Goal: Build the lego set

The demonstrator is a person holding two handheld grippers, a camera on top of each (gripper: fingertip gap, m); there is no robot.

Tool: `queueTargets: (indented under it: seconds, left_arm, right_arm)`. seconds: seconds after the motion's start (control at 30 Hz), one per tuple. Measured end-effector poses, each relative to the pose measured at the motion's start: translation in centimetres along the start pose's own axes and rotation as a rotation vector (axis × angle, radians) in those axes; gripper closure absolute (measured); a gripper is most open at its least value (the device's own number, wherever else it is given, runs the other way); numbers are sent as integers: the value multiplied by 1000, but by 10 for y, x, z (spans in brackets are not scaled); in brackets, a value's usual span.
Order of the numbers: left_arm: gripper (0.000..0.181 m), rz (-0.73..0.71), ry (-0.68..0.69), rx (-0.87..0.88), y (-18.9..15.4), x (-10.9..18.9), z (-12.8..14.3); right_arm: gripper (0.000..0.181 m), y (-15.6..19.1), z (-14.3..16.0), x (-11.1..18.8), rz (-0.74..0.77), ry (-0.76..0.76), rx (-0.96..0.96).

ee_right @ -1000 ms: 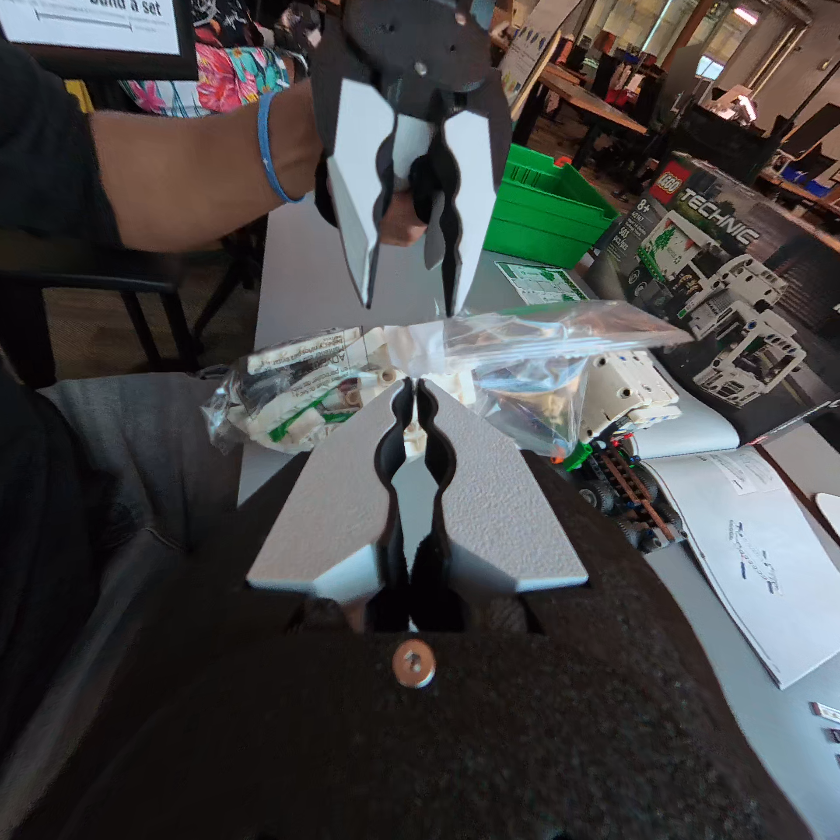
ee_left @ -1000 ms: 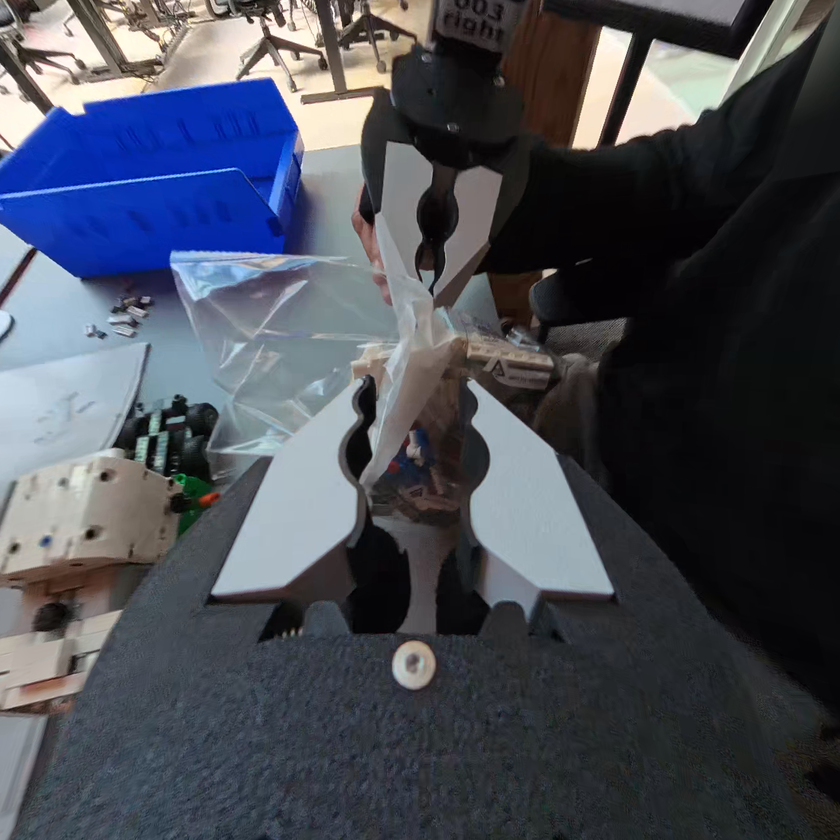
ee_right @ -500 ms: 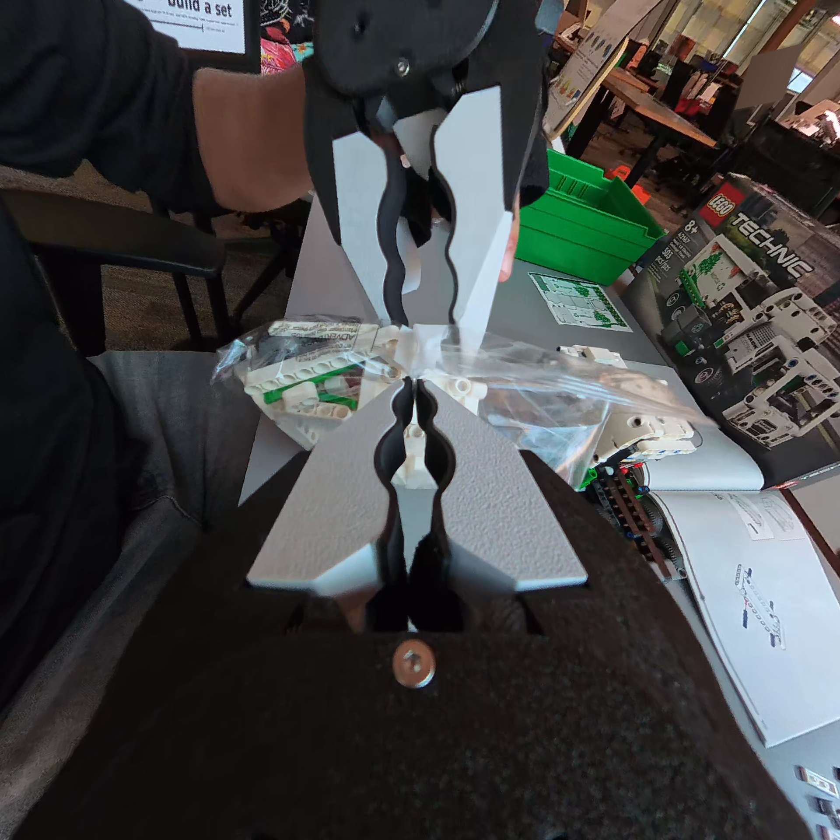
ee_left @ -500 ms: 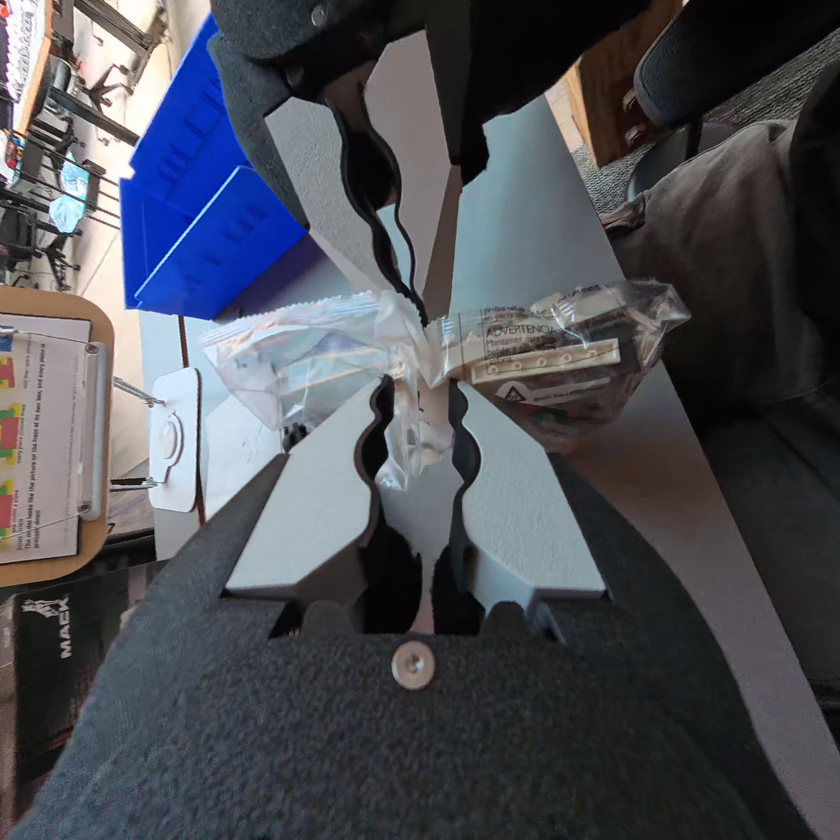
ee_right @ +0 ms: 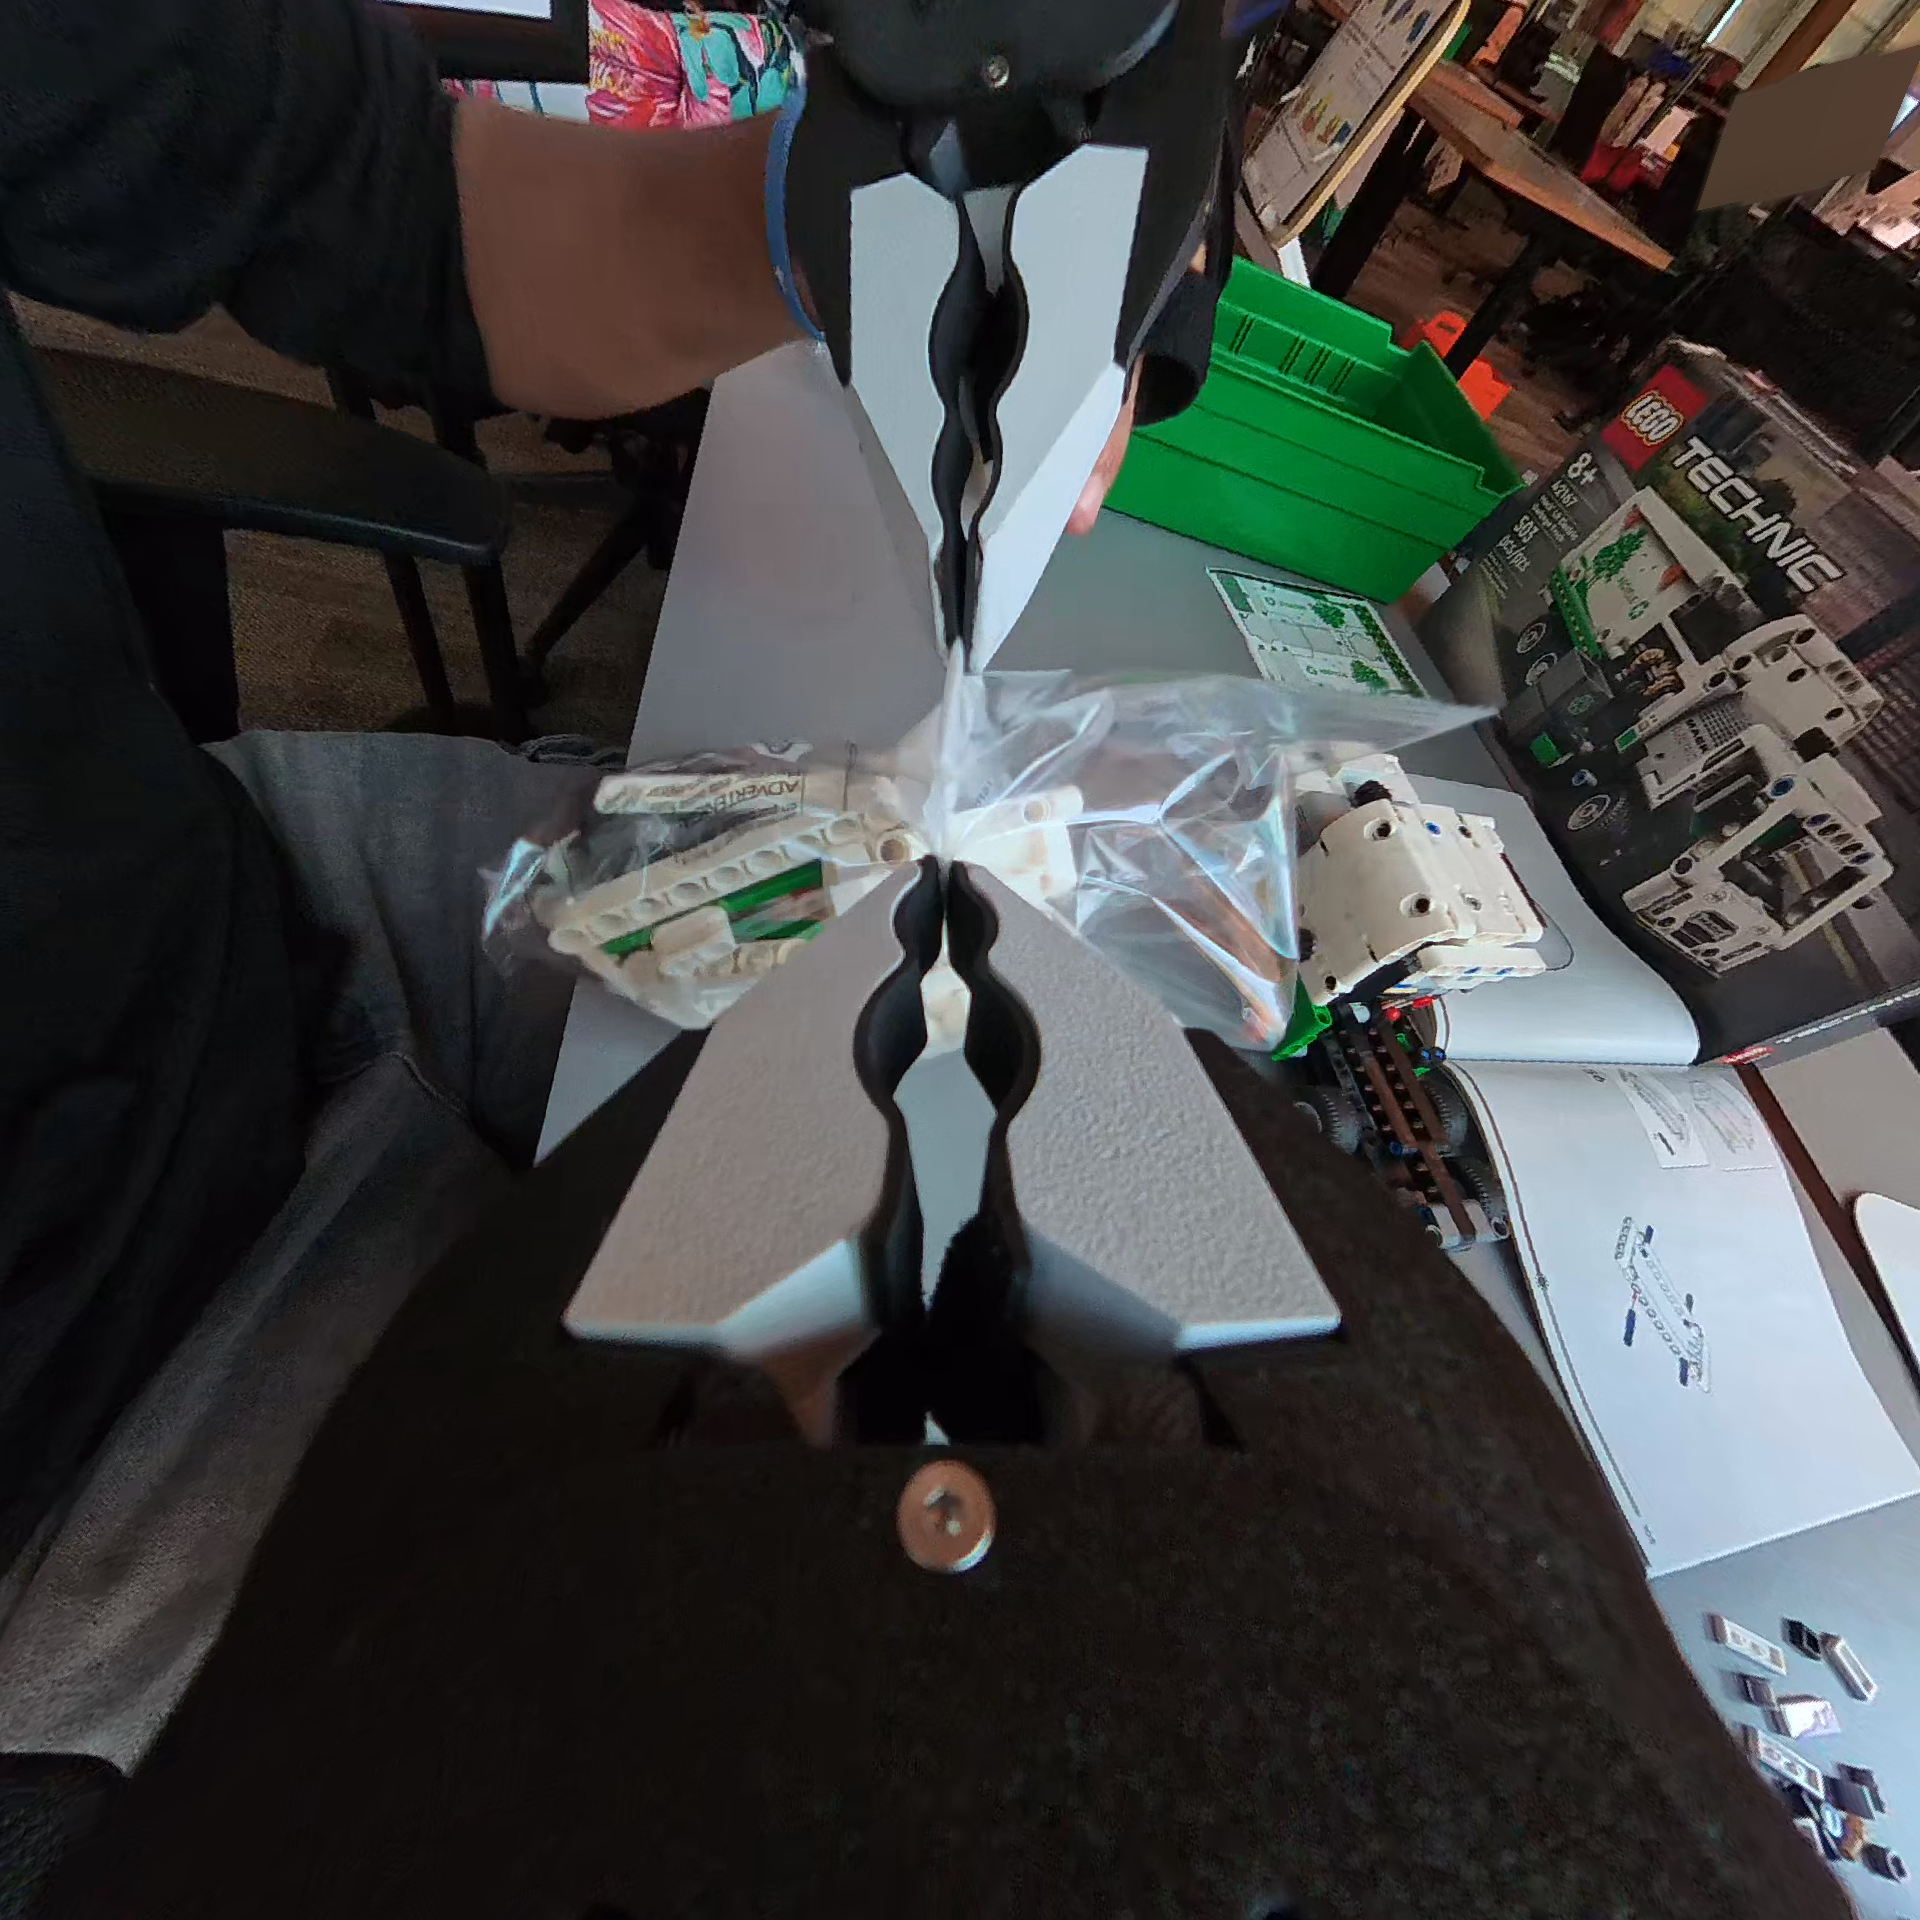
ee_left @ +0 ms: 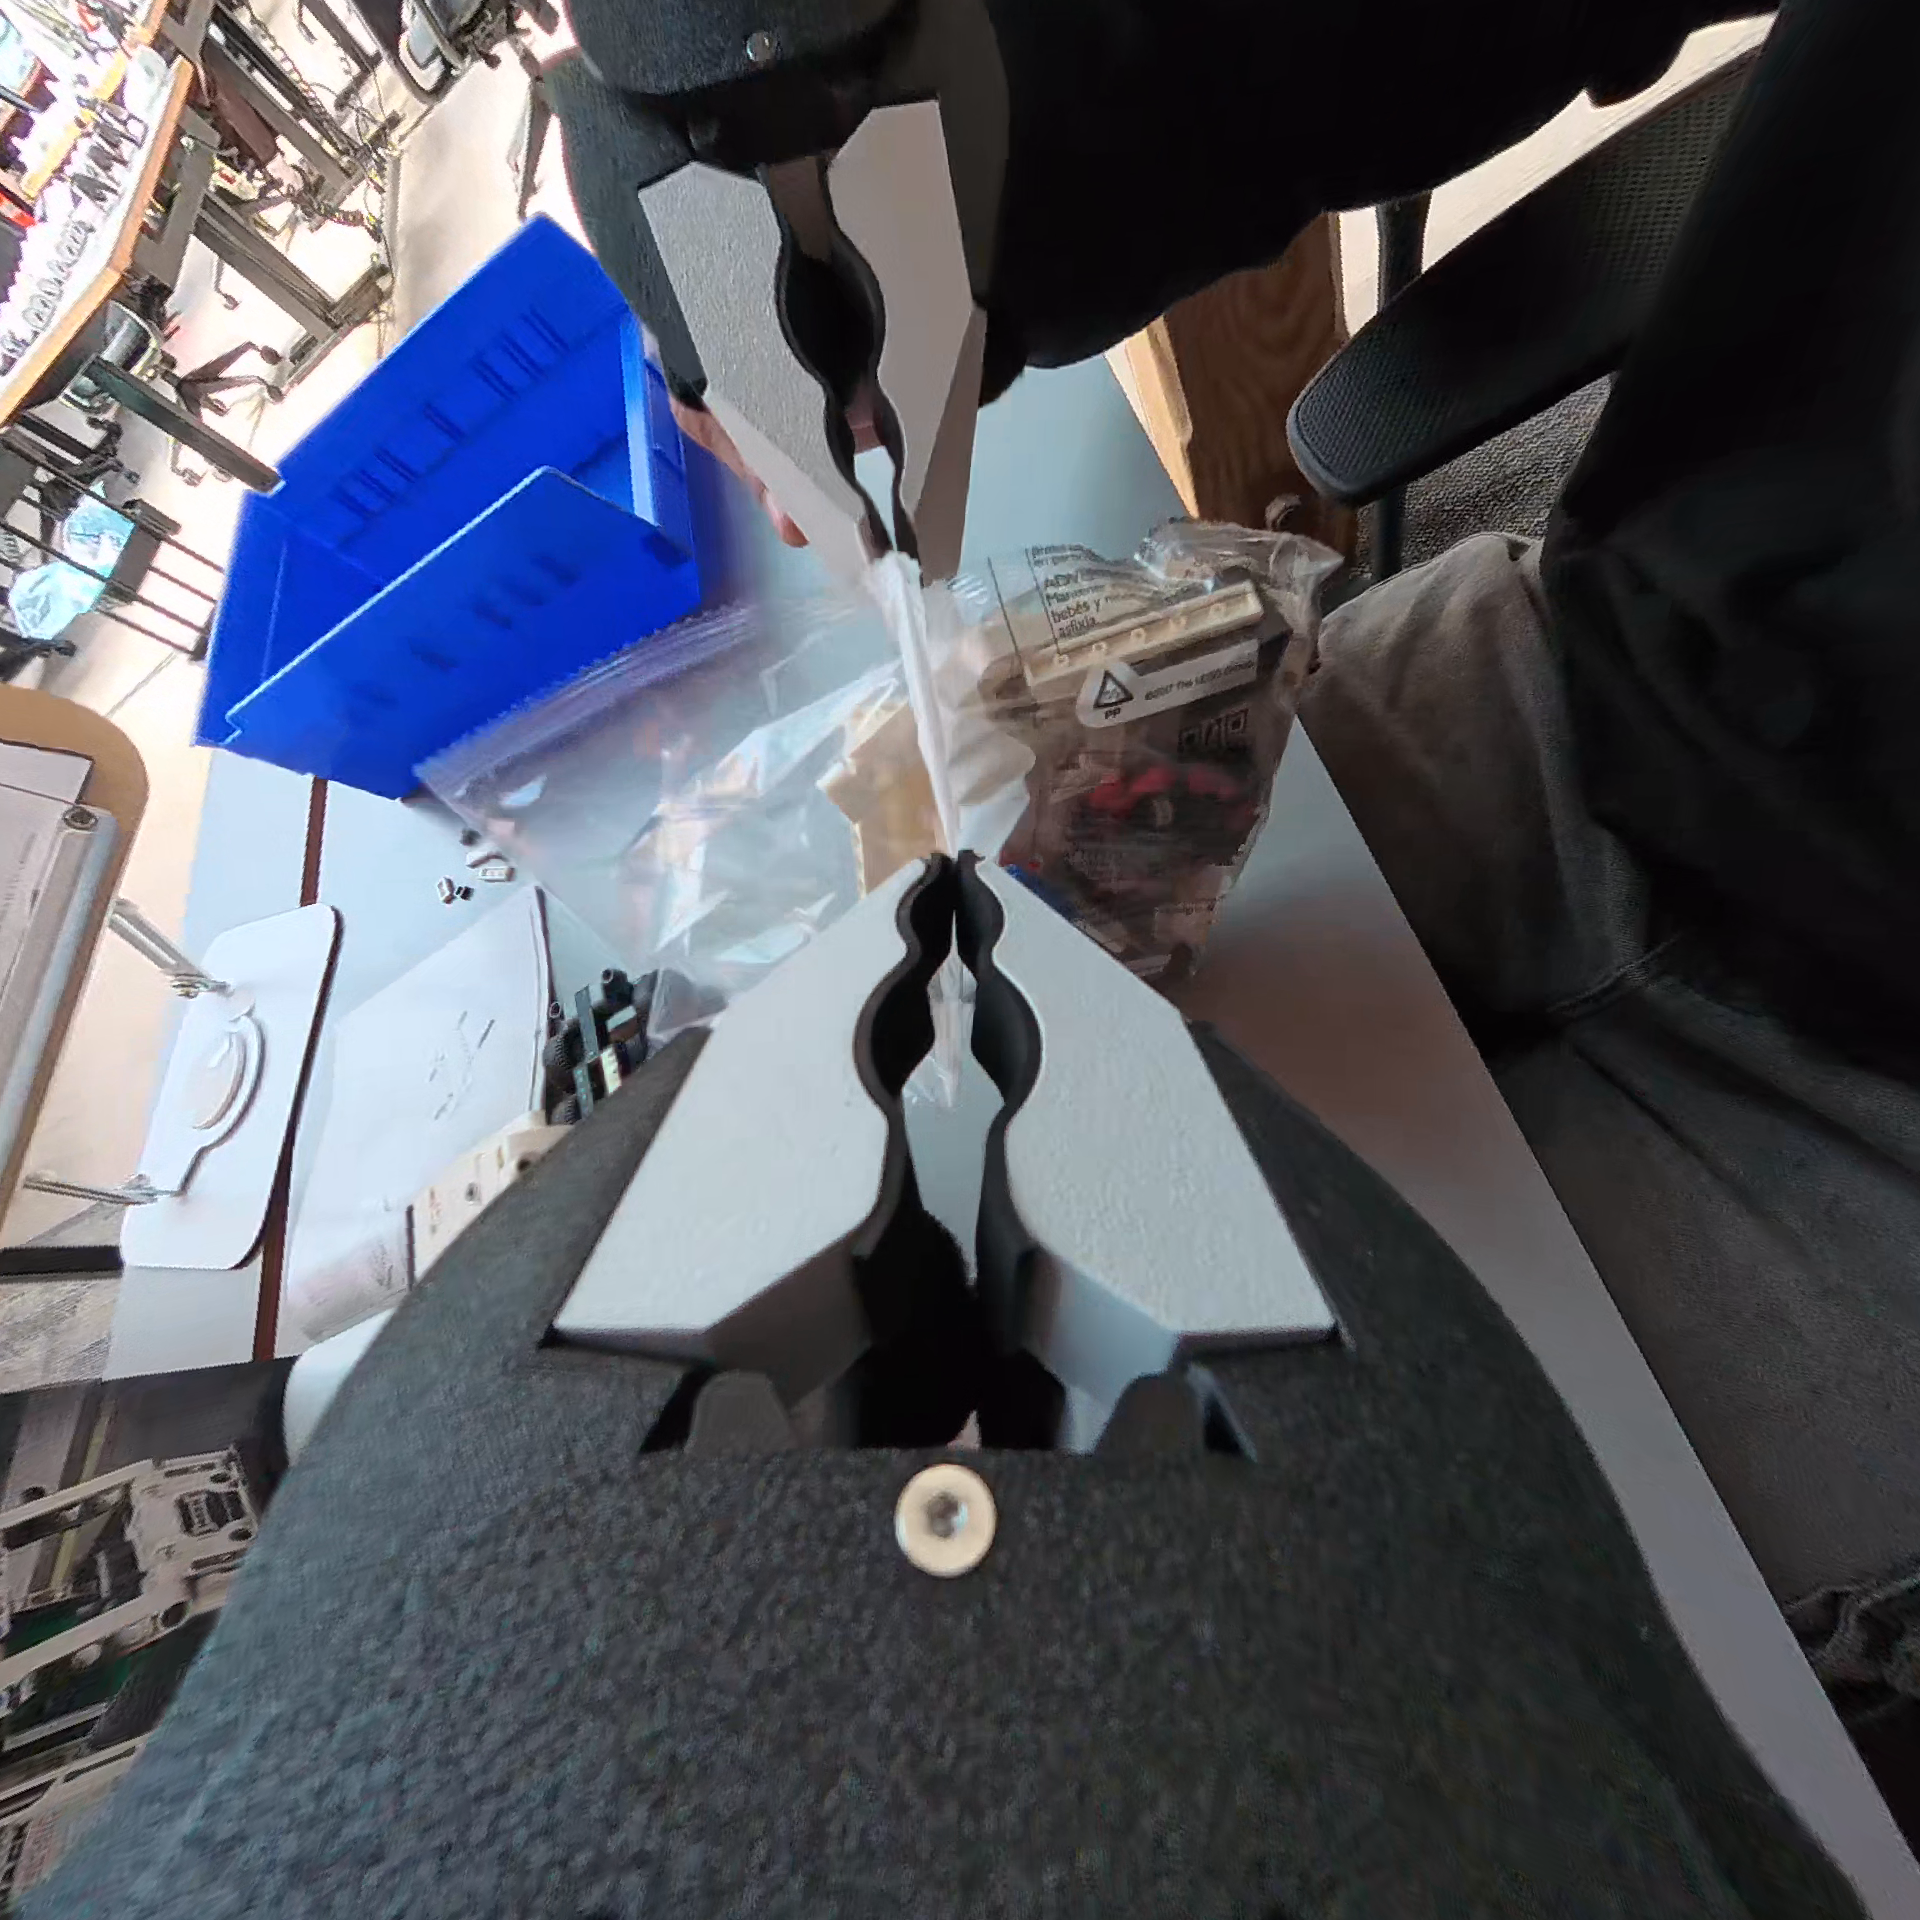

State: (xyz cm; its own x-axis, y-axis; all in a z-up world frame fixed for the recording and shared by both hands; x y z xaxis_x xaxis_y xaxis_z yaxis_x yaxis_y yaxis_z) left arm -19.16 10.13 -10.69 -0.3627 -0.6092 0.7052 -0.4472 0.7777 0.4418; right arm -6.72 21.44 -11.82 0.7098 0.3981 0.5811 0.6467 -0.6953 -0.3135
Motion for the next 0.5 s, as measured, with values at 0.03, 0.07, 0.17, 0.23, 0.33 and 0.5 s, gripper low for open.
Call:
queueTargets:
  seconds: [0.03,0.07,0.17,0.23,0.33,0.5]
  left_arm:
    - [181,4,-14,3,-1,0,2]
    - [181,17,-40,8,-2,2,3]
    - [181,44,-53,18,-5,1,9]
    - [181,61,-78,32,-4,2,14]
    - [181,67,-77,48,-2,1,19]
    - [169,-20,60,59,-2,-3,10]
  right_arm:
    - [181,0,0,2,-1,-4,2]
    - [181,1,0,3,-24,-20,-8]
    - [181,2,2,0,-64,-14,-10]
    - [181,1,2,0,-87,-25,-23]
    - [181,-1,4,-2,-143,-25,-53]
    - [181,-11,-3,-2,-115,-57,-127]
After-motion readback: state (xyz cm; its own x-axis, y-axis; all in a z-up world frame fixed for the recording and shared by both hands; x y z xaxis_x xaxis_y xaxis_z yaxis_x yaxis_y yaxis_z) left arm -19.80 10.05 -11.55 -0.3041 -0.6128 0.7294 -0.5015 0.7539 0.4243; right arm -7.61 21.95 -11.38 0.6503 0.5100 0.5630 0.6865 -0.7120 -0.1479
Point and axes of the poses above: each gripper's, where its closed fingertips meet, x back along the fingers, z out of its underside, y = z × x across the jaws, the point moved 7 cm from there along x, back along the fingers, and after that the axes turned 13 degrees about y, right-handed, at the moved point
